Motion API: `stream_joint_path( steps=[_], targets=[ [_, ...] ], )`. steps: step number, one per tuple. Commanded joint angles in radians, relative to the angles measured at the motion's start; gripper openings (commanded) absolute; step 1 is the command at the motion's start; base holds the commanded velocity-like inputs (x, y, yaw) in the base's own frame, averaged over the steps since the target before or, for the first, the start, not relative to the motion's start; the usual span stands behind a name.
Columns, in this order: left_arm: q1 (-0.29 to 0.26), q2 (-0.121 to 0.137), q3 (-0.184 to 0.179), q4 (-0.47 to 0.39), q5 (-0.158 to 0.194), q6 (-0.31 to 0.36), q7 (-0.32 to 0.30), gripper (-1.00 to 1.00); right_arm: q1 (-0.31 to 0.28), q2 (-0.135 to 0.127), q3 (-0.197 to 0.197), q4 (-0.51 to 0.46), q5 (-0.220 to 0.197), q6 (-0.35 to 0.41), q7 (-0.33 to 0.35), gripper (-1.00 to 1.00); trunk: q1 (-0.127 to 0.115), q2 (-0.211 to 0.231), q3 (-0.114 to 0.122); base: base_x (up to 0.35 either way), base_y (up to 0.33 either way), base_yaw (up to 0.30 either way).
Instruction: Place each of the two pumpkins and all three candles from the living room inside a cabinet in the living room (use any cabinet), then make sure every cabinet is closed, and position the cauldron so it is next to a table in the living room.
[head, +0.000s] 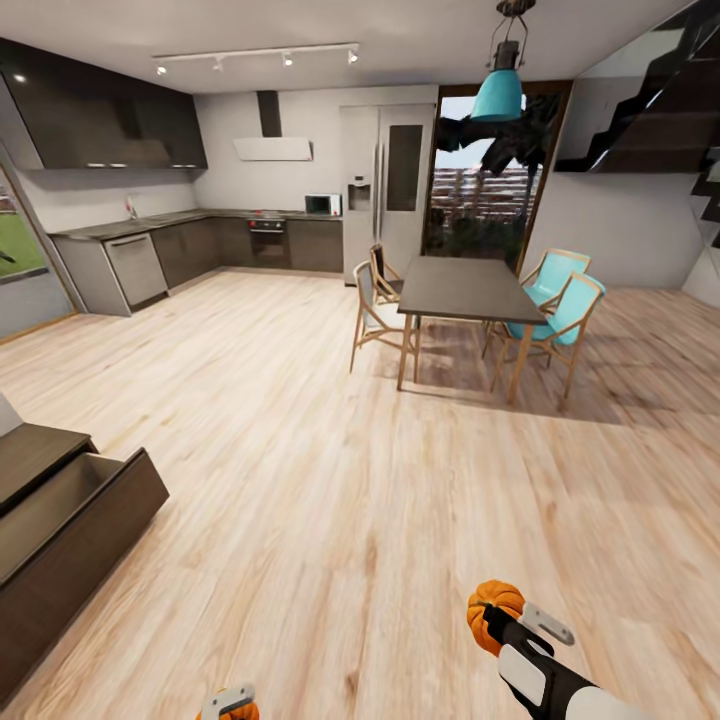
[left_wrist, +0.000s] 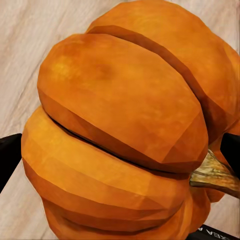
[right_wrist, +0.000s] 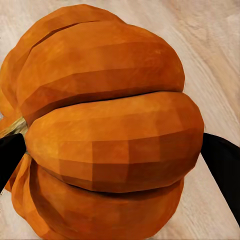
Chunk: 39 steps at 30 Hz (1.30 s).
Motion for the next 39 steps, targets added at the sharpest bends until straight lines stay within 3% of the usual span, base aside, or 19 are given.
stream_joint_path(
  steps=[1, 39],
  targets=[
    [0.000, 0.000, -0.008, -0.001, 0.007, 0.000, 0.006, -1.00, -0.001, -0.001, 0.009, -0.003, -0.005, -0.003, -0.005, -1.00, 0.001, -0.001, -0.001, 0.321, -0.078, 0.000],
    [0.000, 0.000, -0.009, -0.001, 0.006, 0.000, 0.006, -1.00, -0.001, -0.001, 0.009, -0.003, -0.007, -0.004, -0.005, -1.00, 0.001, -0.001, -0.001, 0.321, -0.074, 0.000]
  ],
)
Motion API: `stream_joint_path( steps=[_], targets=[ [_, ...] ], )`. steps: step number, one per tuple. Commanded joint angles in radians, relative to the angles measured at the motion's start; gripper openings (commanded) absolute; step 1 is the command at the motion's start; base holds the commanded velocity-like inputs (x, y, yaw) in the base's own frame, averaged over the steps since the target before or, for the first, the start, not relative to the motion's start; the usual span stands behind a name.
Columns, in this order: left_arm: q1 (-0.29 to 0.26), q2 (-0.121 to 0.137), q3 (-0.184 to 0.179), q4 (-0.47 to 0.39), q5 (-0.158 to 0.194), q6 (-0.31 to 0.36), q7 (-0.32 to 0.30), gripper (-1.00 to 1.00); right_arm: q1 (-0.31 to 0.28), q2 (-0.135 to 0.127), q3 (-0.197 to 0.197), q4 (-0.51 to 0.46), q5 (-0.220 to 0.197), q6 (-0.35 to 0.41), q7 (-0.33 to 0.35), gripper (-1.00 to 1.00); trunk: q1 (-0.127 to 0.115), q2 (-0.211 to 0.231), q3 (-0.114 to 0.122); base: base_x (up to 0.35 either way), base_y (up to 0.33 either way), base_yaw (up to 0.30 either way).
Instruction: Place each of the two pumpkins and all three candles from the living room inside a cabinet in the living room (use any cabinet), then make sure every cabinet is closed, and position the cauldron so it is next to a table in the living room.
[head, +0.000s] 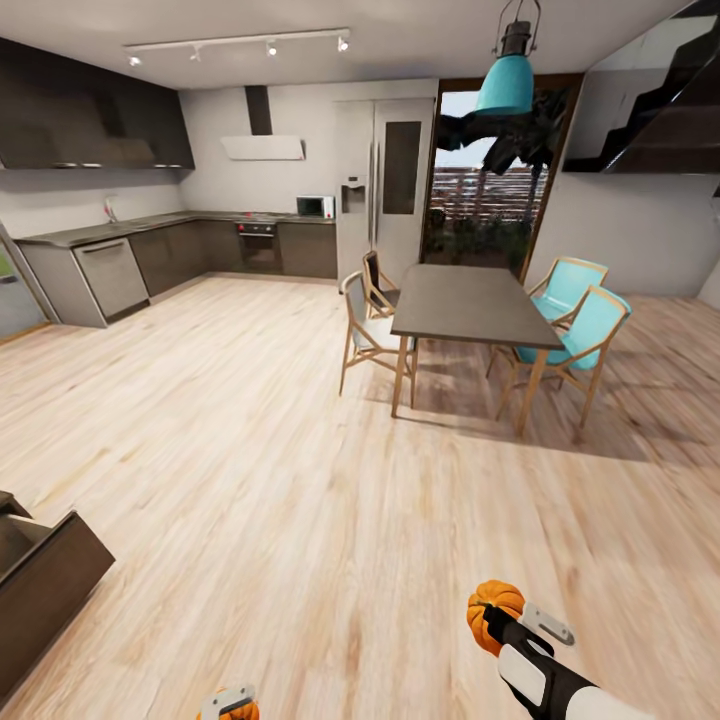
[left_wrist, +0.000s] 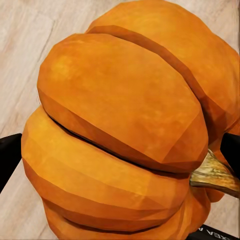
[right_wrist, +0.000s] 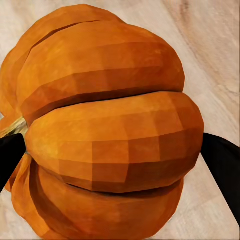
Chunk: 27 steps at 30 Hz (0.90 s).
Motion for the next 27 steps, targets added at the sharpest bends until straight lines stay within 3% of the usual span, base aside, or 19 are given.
stream_joint_path(
  steps=[1, 27],
  targets=[
    [0.000, 0.000, -0.008, -0.001, 0.007, 0.000, 0.006, -1.00, -0.001, -0.001, 0.009, -0.003, -0.005, -0.003, -0.005, -1.00, 0.001, -0.001, -0.001, 0.321, -0.074, 0.000],
    [0.000, 0.000, -0.008, -0.001, 0.007, 0.001, 0.006, -1.00, -0.001, -0.001, 0.009, -0.003, -0.005, -0.002, -0.005, -1.00, 0.001, -0.001, -0.001, 0.321, -0.074, 0.000]
  ],
)
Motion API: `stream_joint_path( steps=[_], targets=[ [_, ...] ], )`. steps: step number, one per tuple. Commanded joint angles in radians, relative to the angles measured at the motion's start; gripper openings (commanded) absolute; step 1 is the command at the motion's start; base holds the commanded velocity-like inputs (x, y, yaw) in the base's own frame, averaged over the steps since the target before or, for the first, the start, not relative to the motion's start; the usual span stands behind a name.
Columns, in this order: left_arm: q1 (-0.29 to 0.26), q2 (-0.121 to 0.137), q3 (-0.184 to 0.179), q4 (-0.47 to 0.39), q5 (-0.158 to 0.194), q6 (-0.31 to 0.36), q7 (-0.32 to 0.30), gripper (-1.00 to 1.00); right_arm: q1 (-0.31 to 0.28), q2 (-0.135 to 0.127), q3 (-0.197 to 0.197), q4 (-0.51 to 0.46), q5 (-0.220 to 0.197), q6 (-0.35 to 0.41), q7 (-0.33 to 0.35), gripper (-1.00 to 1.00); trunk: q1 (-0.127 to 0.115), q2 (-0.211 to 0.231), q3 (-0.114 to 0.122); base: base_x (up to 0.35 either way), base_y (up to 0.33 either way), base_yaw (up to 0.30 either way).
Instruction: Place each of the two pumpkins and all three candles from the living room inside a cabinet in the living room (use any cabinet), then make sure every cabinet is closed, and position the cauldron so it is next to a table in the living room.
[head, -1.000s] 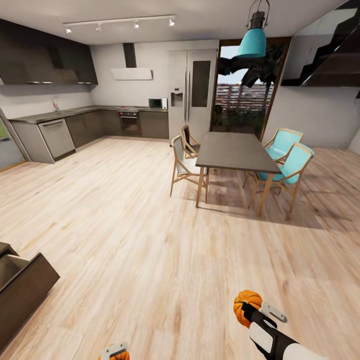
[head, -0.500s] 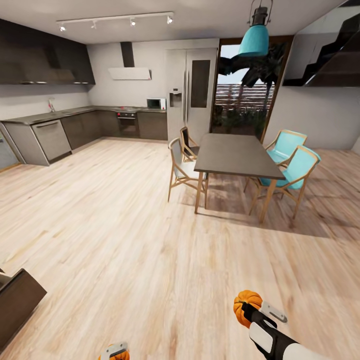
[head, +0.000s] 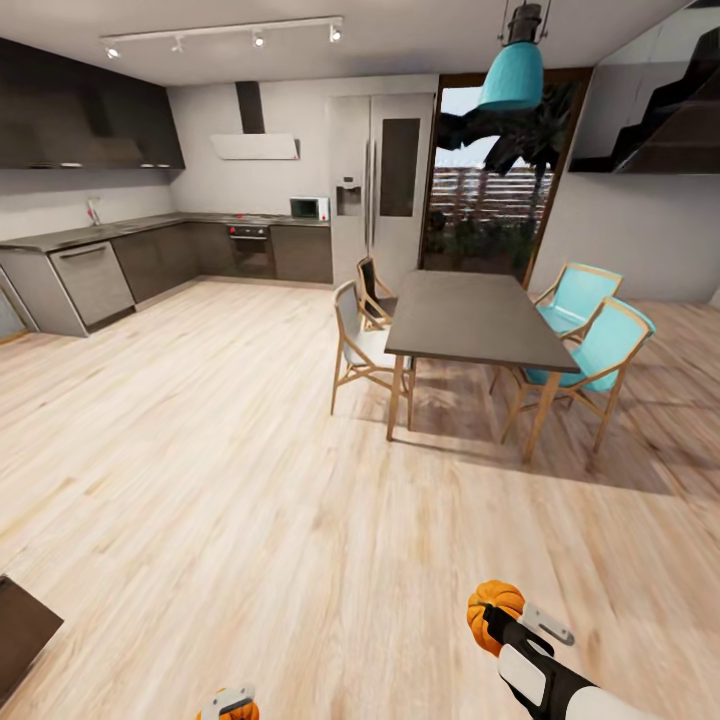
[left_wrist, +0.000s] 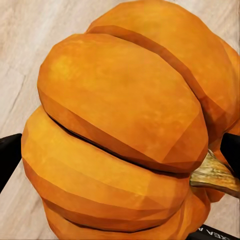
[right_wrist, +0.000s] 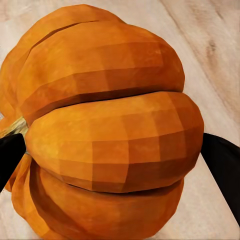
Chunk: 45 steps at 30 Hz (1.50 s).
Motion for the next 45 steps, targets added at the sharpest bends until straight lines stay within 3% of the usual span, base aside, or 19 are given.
stream_joint_path(
  steps=[1, 45],
  targets=[
    [0.000, 0.000, -0.008, -0.001, 0.007, 0.000, 0.006, -1.00, -0.001, -0.001, 0.009, -0.003, -0.005, -0.003, -0.005, -1.00, 0.001, -0.001, -0.001, 0.320, -0.074, 0.000],
    [0.000, 0.000, -0.008, 0.000, 0.007, 0.000, 0.006, -1.00, -0.001, -0.001, 0.009, -0.003, -0.005, -0.004, -0.005, -1.00, 0.001, -0.001, -0.001, 0.321, -0.074, 0.000]
  ],
)
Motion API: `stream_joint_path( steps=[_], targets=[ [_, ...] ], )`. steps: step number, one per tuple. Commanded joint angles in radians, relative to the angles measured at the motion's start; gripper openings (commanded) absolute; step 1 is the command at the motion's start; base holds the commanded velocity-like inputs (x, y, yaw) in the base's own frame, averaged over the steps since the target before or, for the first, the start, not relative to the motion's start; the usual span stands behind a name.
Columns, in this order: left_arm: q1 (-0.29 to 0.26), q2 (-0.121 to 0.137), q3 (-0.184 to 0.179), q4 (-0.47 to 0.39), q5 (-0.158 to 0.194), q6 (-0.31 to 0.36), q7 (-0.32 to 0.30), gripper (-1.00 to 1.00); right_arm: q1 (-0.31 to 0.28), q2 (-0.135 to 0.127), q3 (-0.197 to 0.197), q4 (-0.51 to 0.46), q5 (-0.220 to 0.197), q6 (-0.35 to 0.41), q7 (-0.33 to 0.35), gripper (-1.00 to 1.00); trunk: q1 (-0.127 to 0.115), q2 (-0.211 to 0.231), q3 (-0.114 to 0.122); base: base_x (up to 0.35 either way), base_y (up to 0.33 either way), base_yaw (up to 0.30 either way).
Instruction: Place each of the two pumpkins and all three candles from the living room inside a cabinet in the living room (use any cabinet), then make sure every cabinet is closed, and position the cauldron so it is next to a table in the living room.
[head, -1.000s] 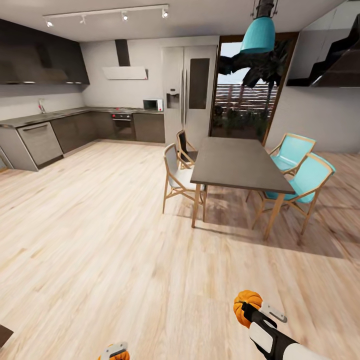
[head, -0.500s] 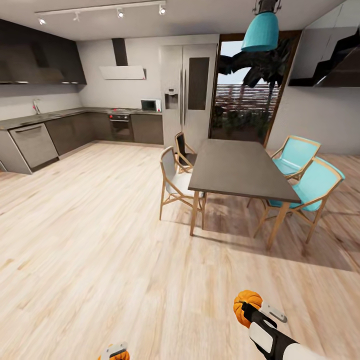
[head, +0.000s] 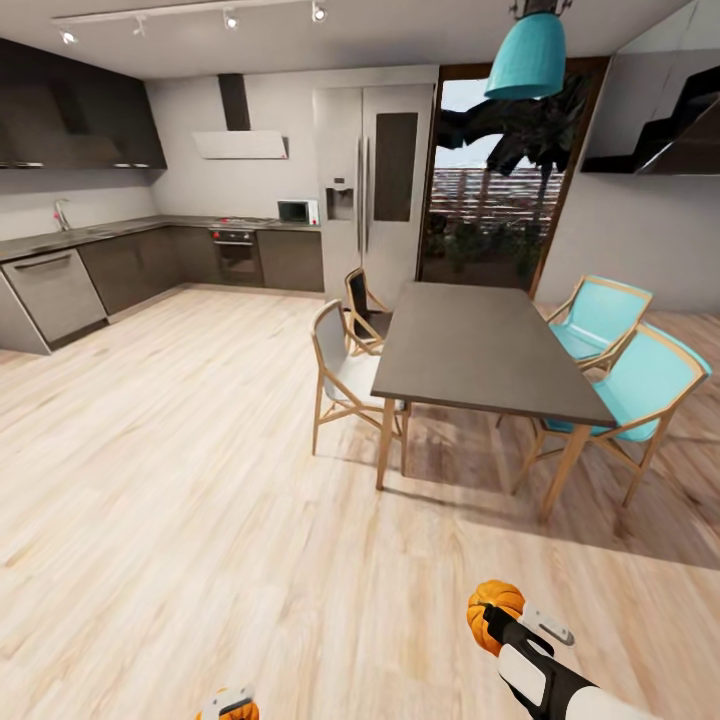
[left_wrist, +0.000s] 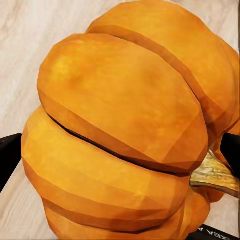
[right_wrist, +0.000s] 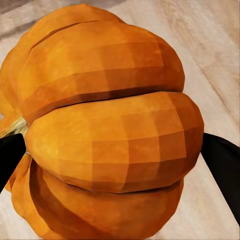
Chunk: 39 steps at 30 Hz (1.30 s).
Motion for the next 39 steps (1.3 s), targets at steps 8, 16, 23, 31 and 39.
stream_joint_path(
  steps=[8, 16, 23, 31, 39],
  targets=[
    [0.000, 0.000, -0.008, -0.001, 0.007, 0.000, 0.006, -1.00, -0.001, -0.001, 0.009, -0.003, -0.005, -0.003, -0.005, -1.00, 0.001, -0.001, -0.001, 0.295, -0.056, 0.000],
    [0.000, 0.000, -0.007, -0.001, 0.008, 0.000, 0.007, -1.00, -0.001, -0.001, 0.009, -0.003, -0.004, -0.002, -0.005, -1.00, 0.001, -0.001, -0.001, 0.029, -0.002, 0.110],
    [0.000, 0.000, -0.003, -0.004, 0.009, 0.002, 0.008, -1.00, -0.001, -0.001, 0.010, -0.003, -0.001, -0.001, -0.005, -1.00, 0.001, -0.001, -0.001, 0.000, 0.000, 0.282],
    [0.000, -0.005, -0.001, -0.014, 0.073, 0.002, 0.009, -1.00, -0.001, 0.000, 0.010, -0.003, 0.002, -0.001, -0.005, -1.00, -0.011, 0.020, 0.008, 0.000, 0.000, 0.290],
    [0.000, -0.006, -0.002, -0.015, 0.088, 0.003, 0.008, -1.00, -0.001, 0.000, 0.010, -0.003, 0.003, -0.001, -0.005, -1.00, -0.042, 0.076, 0.034, 0.000, 0.000, 0.290]
  ],
)
